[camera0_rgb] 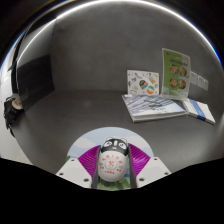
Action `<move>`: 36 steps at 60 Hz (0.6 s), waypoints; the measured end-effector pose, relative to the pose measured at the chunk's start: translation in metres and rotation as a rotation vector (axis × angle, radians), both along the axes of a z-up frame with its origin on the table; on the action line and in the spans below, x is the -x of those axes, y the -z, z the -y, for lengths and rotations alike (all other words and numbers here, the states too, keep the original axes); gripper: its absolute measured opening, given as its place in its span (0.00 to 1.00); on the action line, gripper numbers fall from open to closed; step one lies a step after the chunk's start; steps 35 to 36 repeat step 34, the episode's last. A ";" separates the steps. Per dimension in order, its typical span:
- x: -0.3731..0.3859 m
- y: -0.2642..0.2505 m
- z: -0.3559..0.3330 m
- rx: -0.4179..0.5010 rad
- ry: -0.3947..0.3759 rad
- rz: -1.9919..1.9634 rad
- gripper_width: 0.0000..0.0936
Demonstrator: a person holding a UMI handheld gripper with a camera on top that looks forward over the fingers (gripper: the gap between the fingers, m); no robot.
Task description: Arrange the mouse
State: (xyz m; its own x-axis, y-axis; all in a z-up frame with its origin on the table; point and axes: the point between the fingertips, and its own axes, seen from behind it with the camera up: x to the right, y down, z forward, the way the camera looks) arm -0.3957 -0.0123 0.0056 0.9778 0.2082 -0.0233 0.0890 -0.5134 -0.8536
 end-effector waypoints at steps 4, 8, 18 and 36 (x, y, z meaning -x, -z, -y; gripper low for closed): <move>0.000 0.010 -0.001 0.016 0.003 0.004 0.47; 0.001 0.009 -0.004 0.027 0.006 0.001 0.58; 0.004 0.007 0.014 0.083 -0.057 -0.038 0.91; -0.067 -0.021 0.097 0.072 -0.069 -0.113 0.90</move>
